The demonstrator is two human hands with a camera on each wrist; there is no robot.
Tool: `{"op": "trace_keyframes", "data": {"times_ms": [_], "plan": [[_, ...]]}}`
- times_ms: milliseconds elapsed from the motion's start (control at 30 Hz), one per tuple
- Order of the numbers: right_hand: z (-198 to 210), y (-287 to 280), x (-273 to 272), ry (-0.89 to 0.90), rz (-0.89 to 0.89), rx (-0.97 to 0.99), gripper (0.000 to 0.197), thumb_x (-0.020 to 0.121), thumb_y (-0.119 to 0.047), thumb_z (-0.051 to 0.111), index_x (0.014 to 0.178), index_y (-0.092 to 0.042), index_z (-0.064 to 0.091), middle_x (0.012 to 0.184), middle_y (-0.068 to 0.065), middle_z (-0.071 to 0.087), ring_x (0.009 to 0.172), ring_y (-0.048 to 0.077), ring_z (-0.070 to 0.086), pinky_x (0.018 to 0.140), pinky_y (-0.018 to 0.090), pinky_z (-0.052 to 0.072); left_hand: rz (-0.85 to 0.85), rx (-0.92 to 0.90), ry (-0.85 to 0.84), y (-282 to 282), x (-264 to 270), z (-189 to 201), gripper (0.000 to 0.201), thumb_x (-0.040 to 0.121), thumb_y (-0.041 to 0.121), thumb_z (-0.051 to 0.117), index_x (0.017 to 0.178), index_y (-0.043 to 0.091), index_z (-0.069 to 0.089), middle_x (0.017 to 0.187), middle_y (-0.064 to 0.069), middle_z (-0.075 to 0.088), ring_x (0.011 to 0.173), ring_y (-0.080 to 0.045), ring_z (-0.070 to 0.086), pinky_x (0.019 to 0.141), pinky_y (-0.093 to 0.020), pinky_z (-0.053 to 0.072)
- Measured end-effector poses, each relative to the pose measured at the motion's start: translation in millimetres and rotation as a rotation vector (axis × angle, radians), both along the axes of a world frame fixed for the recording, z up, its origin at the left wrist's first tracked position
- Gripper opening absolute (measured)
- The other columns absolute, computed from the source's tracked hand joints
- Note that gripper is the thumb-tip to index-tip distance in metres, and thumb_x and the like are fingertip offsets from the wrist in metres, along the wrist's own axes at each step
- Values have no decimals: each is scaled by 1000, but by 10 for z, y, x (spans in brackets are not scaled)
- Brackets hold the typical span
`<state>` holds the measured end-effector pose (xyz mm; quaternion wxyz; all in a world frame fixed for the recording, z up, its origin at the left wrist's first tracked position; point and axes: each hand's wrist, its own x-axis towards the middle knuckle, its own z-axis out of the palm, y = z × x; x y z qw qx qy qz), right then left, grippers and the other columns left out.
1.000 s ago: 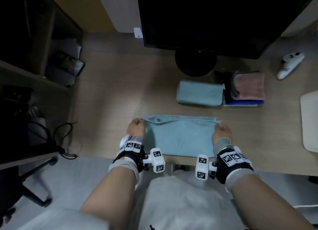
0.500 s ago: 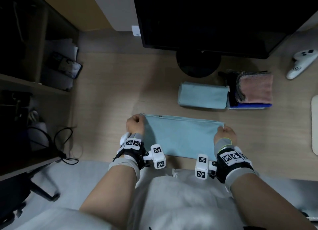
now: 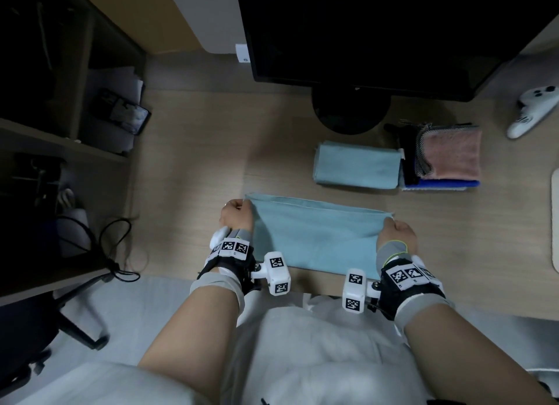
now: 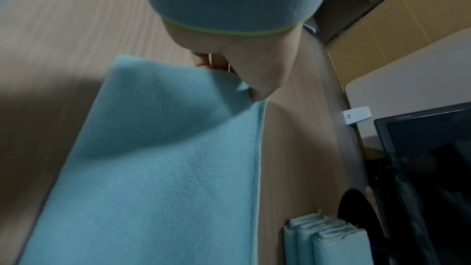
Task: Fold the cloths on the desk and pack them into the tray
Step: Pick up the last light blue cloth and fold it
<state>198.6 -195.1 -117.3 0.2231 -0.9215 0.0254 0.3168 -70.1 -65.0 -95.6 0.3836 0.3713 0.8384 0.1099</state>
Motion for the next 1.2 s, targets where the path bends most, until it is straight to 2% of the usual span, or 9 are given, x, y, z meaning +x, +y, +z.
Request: {"op": "trace_keyframes", "data": {"times_ms": [67,267,400,467,667,867,967,1067,1200], "plan": [[-45,-24,7,13,7,20,35,89,-43,52,96,-12,68,74,10,64,71,31,60,72,35,50,-34,-18,17,11,3,-35,17,89,37,56,82,24,64,93,-9,72,86,-31,64,80,-33,52],[-114,52,63,41,-92,26,28,93,-39,54,98,-15,68,79,10,63,72,27,56,69,30,40,-119,-35,70,113,38,-148,27,92,39,54,94,18,71,93,-6,71,75,-22,58,71,-28,44],[-163,97,67,29,-172,28,22,88,-40,59,93,-19,66,81,6,65,72,27,59,69,31,45,-115,-71,108,245,105,-212,23,90,33,59,95,16,73,97,-9,73,77,-21,59,71,-26,43],[-202,85,82,42,-205,55,21,82,-39,61,83,-18,64,84,10,70,72,28,63,68,34,52,-89,-79,129,266,128,-220,15,85,29,63,92,17,71,96,-7,73,81,-23,63,71,-24,42],[-185,104,200,29,-188,98,18,82,-15,69,100,-13,66,83,9,70,71,24,65,61,23,44,3,-5,110,297,218,-126,17,76,16,67,70,24,54,82,2,63,77,-24,63,70,-26,46],[-18,59,128,47,-124,246,6,79,-24,61,78,-22,66,69,3,66,52,17,55,51,25,43,28,-86,-100,108,277,-240,26,63,38,54,71,19,69,73,-5,74,74,-28,71,78,-38,59],[-69,32,29,277,-87,329,11,85,-17,59,75,-17,63,62,4,59,43,13,46,46,23,36,-59,-160,-165,-17,318,-171,25,73,30,59,91,18,71,89,-6,74,88,-28,69,87,-34,54],[-142,-28,-17,335,16,273,20,84,-15,60,100,-12,70,74,1,64,60,14,53,59,27,43,-135,-162,-208,-50,328,-155,32,86,14,58,118,14,63,101,-3,64,87,-21,60,82,-24,45],[-88,-12,-6,265,74,227,27,87,-12,57,111,-21,66,99,-1,65,80,15,57,70,21,40,-147,-149,-227,-39,318,-168,35,90,10,51,124,16,55,102,-4,61,78,-18,57,75,-23,41]]}}
